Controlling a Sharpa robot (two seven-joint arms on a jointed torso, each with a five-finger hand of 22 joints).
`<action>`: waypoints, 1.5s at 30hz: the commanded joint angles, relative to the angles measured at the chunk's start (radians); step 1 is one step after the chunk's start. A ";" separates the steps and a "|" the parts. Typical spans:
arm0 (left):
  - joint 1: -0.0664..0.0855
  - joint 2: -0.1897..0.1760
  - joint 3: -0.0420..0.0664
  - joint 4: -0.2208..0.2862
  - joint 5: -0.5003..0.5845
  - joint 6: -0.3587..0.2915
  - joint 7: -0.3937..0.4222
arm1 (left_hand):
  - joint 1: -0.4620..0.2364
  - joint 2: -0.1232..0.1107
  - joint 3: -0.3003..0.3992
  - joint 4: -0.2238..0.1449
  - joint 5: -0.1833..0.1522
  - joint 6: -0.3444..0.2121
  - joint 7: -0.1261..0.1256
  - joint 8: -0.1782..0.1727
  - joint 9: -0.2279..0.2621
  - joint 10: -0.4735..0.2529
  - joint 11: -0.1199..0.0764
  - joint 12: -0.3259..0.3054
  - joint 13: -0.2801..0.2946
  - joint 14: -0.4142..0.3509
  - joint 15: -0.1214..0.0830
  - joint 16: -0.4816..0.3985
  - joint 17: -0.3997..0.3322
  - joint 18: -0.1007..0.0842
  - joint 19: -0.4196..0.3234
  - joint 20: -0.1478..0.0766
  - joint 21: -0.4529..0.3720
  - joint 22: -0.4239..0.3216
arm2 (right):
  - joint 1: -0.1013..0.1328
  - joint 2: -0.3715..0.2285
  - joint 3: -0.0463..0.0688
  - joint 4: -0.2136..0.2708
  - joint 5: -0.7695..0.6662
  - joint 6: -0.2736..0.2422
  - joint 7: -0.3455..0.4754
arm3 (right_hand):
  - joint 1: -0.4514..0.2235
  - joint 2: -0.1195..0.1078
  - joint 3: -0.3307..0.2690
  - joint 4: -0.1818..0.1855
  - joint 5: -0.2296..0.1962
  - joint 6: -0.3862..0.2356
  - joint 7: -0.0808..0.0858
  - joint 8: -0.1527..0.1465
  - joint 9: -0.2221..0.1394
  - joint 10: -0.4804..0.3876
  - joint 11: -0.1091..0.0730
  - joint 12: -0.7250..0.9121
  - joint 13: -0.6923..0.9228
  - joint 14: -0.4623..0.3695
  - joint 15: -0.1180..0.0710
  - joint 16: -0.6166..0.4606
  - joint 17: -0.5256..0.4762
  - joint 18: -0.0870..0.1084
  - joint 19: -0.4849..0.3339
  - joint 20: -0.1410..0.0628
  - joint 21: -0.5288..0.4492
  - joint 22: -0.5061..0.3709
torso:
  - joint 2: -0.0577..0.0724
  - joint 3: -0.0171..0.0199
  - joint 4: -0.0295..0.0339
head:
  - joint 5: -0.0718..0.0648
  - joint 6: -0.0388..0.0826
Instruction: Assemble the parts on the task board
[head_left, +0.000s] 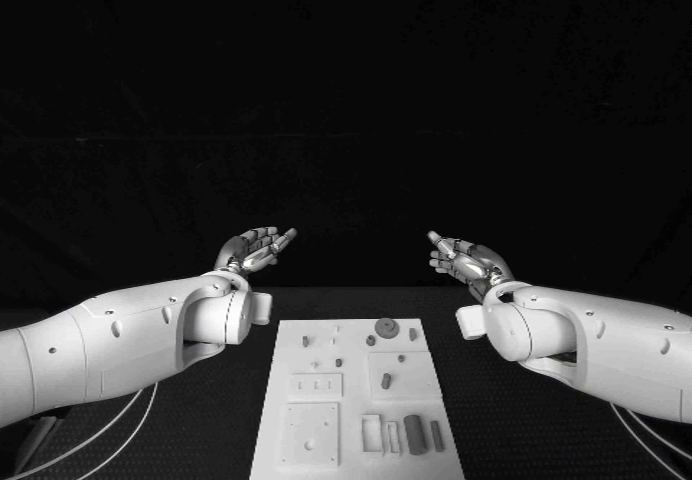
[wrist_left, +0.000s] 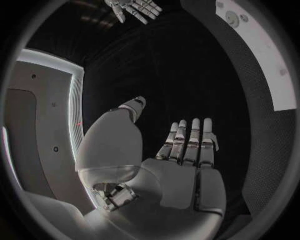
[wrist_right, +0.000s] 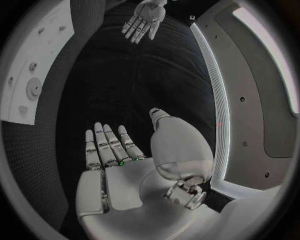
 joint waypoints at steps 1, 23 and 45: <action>0.016 0.007 -0.010 -0.017 0.005 0.066 -0.102 | 0.042 -0.007 0.017 0.007 0.008 0.016 0.002 0.014 0.015 0.024 0.001 0.006 0.004 0.017 0.003 0.014 0.015 -0.008 0.018 0.002 0.008 0.044 | 0.027 0.001 -0.020 -0.023 -0.011 0.187 -0.136 | 0.034 0.000 0.004 0.009 0.009 0.013 0.103 0.010 0.007 0.017 0.007 0.006 0.002 0.016 0.009 0.010 0.008 0.012 0.019 0.009 0.011 0.079 | 0.000 -0.0001 -0.0001 | 0.000 0.000; 0.019 -0.007 -0.016 -0.038 -0.025 0.205 -0.112 | 0.164 0.107 -0.107 -0.067 0.022 0.296 0.117 0.110 0.050 0.324 0.089 0.120 0.048 0.279 0.006 0.134 0.057 0.023 0.263 -0.062 0.122 0.035 | 0.054 0.062 -0.043 -0.229 -0.542 0.299 -0.201 | 0.329 -0.068 -0.046 -0.031 -0.038 0.273 0.071 0.138 0.068 0.373 -0.028 0.096 0.037 0.280 -0.010 0.155 0.079 0.097 0.265 -0.008 0.048 0.258 | -0.001 -0.0017 0.0030 | 0.008 0.005; 0.019 -0.112 -0.016 0.138 -0.169 0.316 -0.109 | 0.290 0.158 -0.230 -0.144 0.050 0.519 0.115 0.049 0.003 0.596 0.068 0.123 0.080 0.610 -0.067 0.244 0.162 0.059 0.493 -0.146 0.274 0.041 | 0.050 0.174 -0.034 -0.313 -1.372 0.357 -0.293 | 0.368 -0.203 0.308 -0.082 -0.207 0.550 0.009 0.150 0.085 0.708 -0.146 0.095 0.076 0.759 -0.233 0.366 0.342 0.232 0.822 -0.074 0.180 0.225 | 0.066 0.0042 0.0484 | -0.014 0.017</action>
